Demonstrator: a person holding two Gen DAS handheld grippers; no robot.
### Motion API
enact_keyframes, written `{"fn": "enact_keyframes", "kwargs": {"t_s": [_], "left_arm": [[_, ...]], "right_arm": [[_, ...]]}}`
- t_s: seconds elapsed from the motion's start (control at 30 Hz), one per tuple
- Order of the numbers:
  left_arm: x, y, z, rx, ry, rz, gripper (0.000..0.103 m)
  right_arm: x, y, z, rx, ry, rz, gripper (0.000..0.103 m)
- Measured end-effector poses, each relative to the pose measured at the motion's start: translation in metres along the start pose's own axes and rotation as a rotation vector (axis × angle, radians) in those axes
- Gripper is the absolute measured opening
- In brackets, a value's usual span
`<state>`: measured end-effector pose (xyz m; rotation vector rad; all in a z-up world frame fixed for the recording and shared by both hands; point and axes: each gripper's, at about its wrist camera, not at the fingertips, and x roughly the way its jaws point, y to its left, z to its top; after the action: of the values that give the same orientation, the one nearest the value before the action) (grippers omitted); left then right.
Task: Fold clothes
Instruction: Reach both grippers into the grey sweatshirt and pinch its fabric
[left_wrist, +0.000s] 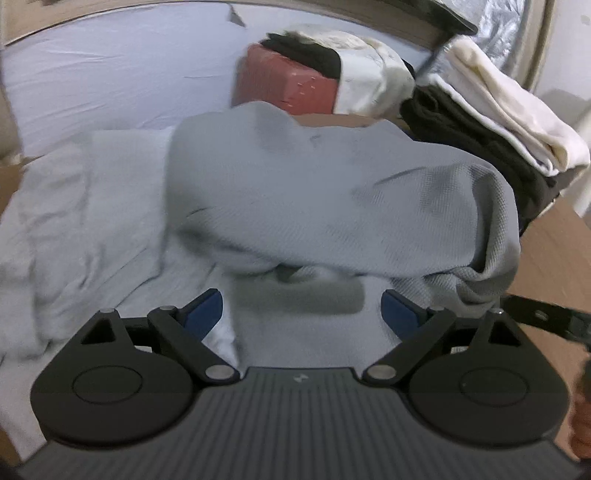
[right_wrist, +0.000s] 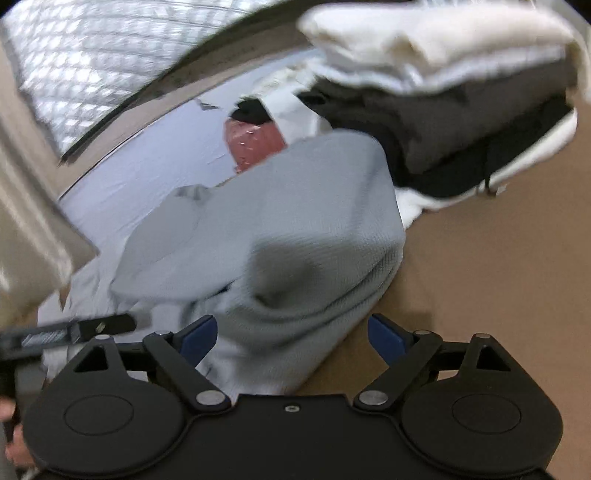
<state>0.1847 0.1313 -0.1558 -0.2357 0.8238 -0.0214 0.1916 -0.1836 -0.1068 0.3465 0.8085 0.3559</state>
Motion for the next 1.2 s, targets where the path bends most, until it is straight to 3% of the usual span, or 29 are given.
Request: {"fn": "enact_keyframes", "kwargs": {"t_s": [0.17,0.2,0.23,0.27,0.3,0.33,0.4,0.43,0.5,0.6,0.7,0.77,0.93,1.0,1.13,1.2], "left_arm": [[0.036,0.018,0.009,-0.121,0.076,-0.074,0.095],[0.04,0.019,0.008,-0.141,0.077,-0.096,0.096],[0.042,0.019,0.006,-0.157,0.073,-0.118,0.096],[0.042,0.017,0.004,-0.157,0.067,-0.156,0.093],[0.041,0.014,0.002,-0.154,0.068,-0.205,0.083],[0.04,0.012,0.001,-0.151,0.07,-0.258,0.081],[0.037,0.007,0.001,-0.152,0.067,-0.283,0.07],[0.036,0.006,0.001,-0.153,0.073,-0.305,0.066],[0.035,0.004,0.003,-0.156,0.085,-0.348,0.042],[0.03,-0.001,0.007,-0.253,0.133,-0.527,0.033],[0.016,-0.031,0.014,-0.201,0.108,-0.555,0.026],[0.002,-0.062,0.017,-0.167,0.072,-0.553,0.018],[-0.049,-0.136,0.023,-0.009,-0.045,-0.582,0.017],[-0.074,-0.169,0.023,0.071,-0.076,-0.578,0.014],[-0.106,-0.233,0.009,0.187,-0.06,-0.668,0.013],[-0.122,-0.266,0.001,0.244,-0.049,-0.717,0.001]], "right_arm": [[0.042,-0.012,0.001,0.059,-0.057,0.059,0.093],[0.045,-0.012,0.0,0.056,-0.089,0.079,0.088],[0.047,-0.01,0.0,0.046,-0.102,0.091,0.079],[0.048,-0.008,0.0,0.034,-0.112,0.101,0.051],[0.048,-0.004,0.0,0.013,-0.11,0.096,0.03],[0.045,0.002,0.0,-0.016,-0.119,0.084,0.025],[0.027,0.017,0.0,-0.088,-0.173,0.094,0.019],[0.016,0.025,0.0,-0.124,-0.196,0.102,0.018],[-0.009,0.042,0.004,-0.195,-0.239,0.132,0.015],[-0.05,0.066,0.017,-0.288,-0.265,0.175,0.014],[-0.086,0.077,0.034,-0.311,-0.268,0.174,0.014],[-0.106,0.073,0.036,-0.288,-0.238,0.132,0.014],[-0.165,0.047,0.042,-0.216,-0.201,0.022,0.013],[-0.194,0.037,0.047,-0.244,-0.211,-0.057,0.013],[-0.248,0.044,0.05,-0.348,-0.133,-0.228,0.013],[-0.276,0.05,0.051,-0.314,-0.056,-0.28,0.013]]}}
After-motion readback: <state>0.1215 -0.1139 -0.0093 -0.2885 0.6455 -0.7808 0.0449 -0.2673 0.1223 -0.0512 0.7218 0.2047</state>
